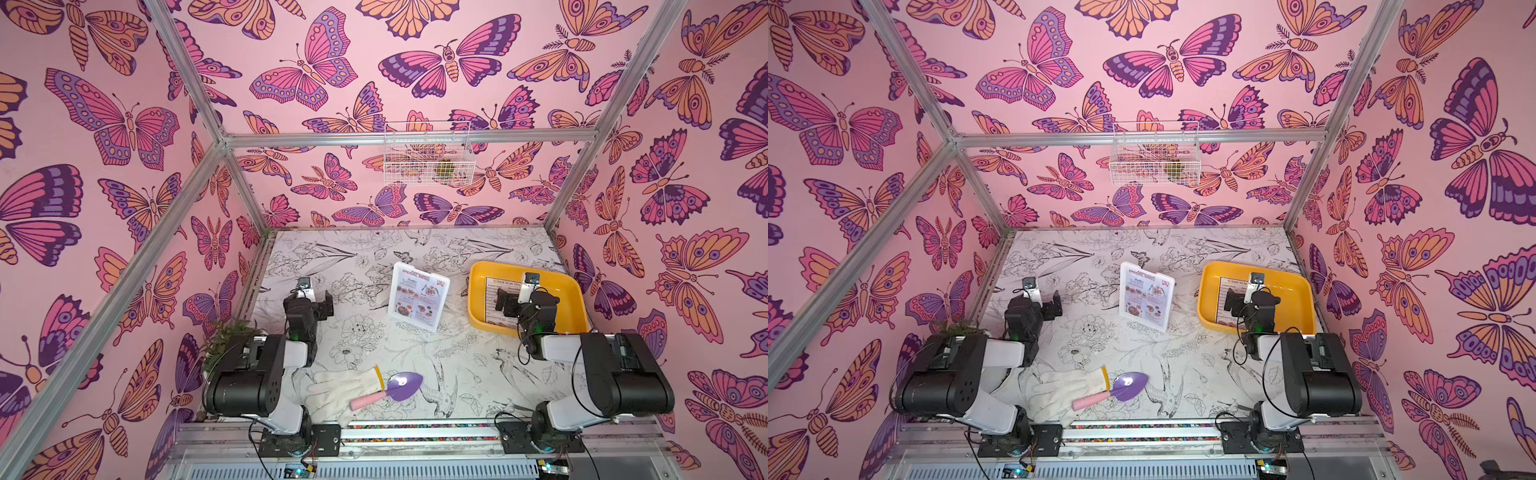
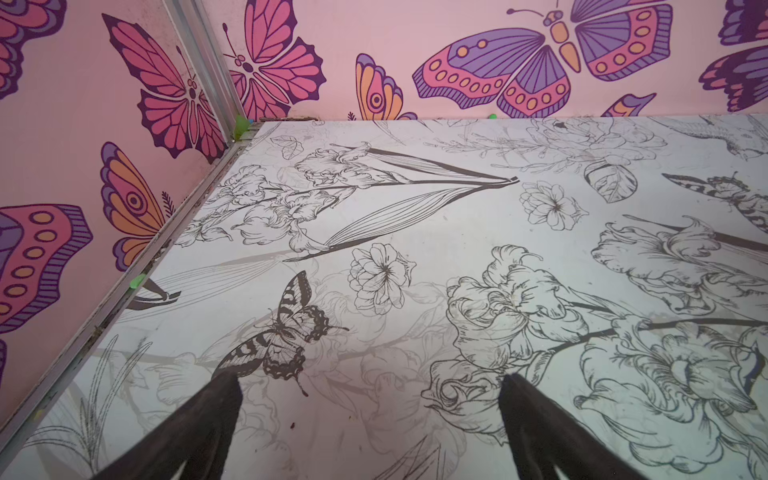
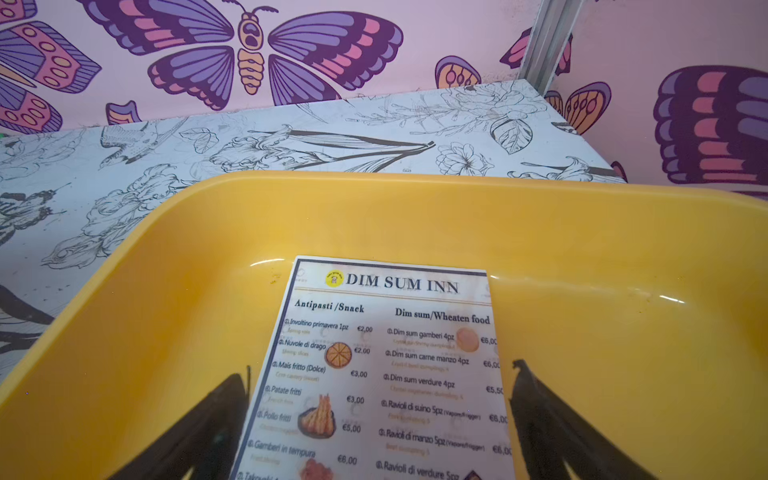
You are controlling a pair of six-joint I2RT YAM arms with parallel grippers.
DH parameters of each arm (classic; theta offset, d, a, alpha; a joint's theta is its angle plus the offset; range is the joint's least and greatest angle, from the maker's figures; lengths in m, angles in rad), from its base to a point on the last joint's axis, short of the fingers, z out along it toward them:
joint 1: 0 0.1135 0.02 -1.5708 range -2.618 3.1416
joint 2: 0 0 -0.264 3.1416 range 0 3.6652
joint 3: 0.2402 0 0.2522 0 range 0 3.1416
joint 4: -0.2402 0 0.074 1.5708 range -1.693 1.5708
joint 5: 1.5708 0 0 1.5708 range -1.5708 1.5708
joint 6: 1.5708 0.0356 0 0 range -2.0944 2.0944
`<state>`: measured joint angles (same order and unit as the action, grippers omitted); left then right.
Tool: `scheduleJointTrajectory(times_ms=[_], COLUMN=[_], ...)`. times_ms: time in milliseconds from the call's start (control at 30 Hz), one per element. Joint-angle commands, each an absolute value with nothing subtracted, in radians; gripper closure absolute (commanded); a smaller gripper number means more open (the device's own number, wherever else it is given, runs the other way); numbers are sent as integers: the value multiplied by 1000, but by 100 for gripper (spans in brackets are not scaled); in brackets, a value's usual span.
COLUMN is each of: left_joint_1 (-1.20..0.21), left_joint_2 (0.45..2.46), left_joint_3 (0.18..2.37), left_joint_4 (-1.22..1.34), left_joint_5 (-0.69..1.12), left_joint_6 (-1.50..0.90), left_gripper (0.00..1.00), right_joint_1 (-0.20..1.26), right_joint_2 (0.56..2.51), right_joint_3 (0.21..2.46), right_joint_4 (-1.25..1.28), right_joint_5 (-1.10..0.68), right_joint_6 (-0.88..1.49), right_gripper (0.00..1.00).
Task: Replace the menus in the menu holders
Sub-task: Take out the menu from the menu holder.
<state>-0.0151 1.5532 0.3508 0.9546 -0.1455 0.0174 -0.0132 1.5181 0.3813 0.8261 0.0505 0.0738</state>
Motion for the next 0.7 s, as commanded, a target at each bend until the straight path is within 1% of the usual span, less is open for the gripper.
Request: scheduleJointTrajectory(times_ms=[0,667], left_joint_1=[-7,-3], left_joint_2=[1554,1552], left_joint_3=[357,358], left_joint_4=[942,938], left_joint_5=[-129,-120], left_joint_6=[12,9], left_gripper=[1,1], right_joint_1=[-15,-16], right_joint_2=[1508,1508], right_joint_3=[400,400], right_joint_4=[819,818], right_joint_5=[43,44], right_joint_6=[62,63], right_gripper=[1,1])
